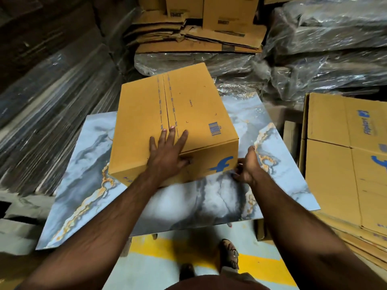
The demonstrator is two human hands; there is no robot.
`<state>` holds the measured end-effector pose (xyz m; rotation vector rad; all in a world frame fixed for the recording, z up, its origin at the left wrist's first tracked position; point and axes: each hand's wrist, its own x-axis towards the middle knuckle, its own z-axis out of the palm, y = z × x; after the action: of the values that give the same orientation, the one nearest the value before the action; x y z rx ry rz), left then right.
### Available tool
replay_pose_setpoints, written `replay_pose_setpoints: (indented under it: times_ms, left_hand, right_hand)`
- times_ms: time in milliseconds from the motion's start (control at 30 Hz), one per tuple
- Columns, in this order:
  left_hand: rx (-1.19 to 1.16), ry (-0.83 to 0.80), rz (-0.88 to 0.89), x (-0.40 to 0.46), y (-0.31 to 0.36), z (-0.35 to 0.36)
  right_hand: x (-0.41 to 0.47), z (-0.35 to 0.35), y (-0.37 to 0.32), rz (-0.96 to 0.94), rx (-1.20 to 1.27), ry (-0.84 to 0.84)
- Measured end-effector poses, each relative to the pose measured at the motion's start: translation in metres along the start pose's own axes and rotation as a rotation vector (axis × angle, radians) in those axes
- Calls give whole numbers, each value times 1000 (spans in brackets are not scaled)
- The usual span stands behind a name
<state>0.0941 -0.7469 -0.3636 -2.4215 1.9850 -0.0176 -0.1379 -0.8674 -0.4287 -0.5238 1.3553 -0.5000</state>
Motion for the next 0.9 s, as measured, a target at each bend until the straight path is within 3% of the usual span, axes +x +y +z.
replay_pose_setpoints:
  times_ms: [133,267,367,433,533,567,700,900]
  left_hand:
    - [-246,57,-63,4,-18,-35]
    - [-613,212,-130,5,-37,-67]
    - [-1050,414,-155,8,-60,-84]
    - [-1351,514,-191,7,-68,-89]
    - [-1643,561,-266,7,-59,-81]
    - [-1674,560,-322,8,-56,-74]
    - [-1773,585,-527,6,-58,-57]
    - [-2152,629,-477,10,-59,-64]
  right_hand:
    - [-28,19,-44,-122,125,-142]
    - [-78,55,-103,-373,152,-318]
    - [-115,84,-139,-603,188,-521]
    - [-129,107,-141,-744,40,-618]
    - [-133,141,-110,-993,-518,-553]
    - [-128,149,-100,-1044,-600,-502]
    - [-125,161,-86,-1078,-638,-527]
    - [-137,176,-103,-1173,-822,-409]
